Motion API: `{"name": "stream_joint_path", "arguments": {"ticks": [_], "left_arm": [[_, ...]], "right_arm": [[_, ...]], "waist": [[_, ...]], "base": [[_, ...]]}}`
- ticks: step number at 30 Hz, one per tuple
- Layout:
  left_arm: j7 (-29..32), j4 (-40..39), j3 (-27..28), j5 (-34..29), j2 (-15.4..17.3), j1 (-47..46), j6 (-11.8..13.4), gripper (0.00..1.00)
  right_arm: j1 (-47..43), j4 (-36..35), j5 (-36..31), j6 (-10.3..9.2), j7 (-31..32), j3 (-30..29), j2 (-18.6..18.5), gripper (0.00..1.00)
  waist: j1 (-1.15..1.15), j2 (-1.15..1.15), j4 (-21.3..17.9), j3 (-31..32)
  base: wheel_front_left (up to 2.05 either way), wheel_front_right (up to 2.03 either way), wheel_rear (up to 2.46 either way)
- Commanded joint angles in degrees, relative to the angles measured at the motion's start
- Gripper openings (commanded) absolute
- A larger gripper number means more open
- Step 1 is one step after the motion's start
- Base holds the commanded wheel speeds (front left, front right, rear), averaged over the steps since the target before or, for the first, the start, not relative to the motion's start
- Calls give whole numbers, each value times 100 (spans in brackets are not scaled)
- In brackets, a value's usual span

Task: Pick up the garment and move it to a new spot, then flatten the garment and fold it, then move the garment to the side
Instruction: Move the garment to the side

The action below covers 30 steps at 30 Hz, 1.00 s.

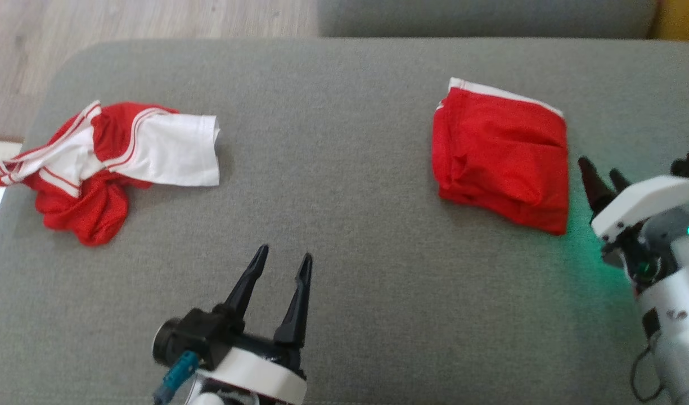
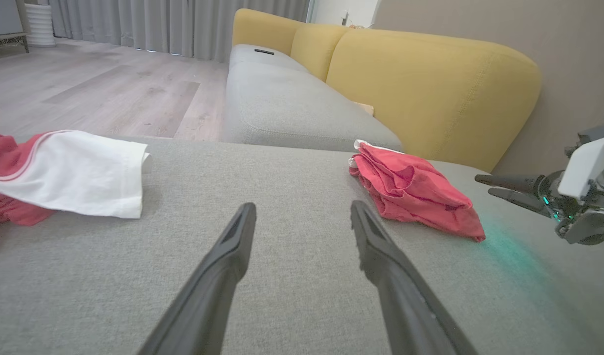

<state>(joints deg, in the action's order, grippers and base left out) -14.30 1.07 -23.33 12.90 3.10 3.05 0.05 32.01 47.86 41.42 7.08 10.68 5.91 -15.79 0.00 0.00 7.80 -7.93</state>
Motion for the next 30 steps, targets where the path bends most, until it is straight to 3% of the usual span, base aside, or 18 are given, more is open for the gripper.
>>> {"name": "stream_joint_path", "arguments": {"ticks": [1,9,10,11,12,15,20,30], "left_arm": [[-70,-251,131,77,-23,-245,-32,100],[-70,-531,49,252,-23,-503,-130,100],[-70,-549,53,254,-23,-520,-115,100],[-70,-570,61,251,-23,-534,-94,100],[-70,-593,65,247,-23,-547,-73,100],[-70,-679,79,246,-23,-580,-32,100],[-70,-864,137,294,-23,-678,42,100],[-70,-1367,-75,380,-23,-1272,39,100]], "right_arm": [[197,-78,70,41,10,139,-77,100],[691,706,195,41,118,568,43,100],[710,726,211,41,144,673,69,47],[724,723,218,41,156,790,78,18],[733,708,224,41,136,895,62,0],[767,608,188,41,27,1208,-124,0],[992,335,-29,41,-144,1709,-785,0],[1668,293,-338,41,-318,1969,-2131,0]], "waist": [[0,0,96,-158],[0,0,161,-465],[0,0,145,-480],[0,0,113,-500],[0,0,82,-515],[0,0,-68,-590],[0,0,-494,-889],[0,0,-1110,-1550]], "base": [[0,0,0],[0,0,0],[0,0,0],[0,0,0],[0,0,0],[0,0,0],[0,0,0],[0,0,0]]}}
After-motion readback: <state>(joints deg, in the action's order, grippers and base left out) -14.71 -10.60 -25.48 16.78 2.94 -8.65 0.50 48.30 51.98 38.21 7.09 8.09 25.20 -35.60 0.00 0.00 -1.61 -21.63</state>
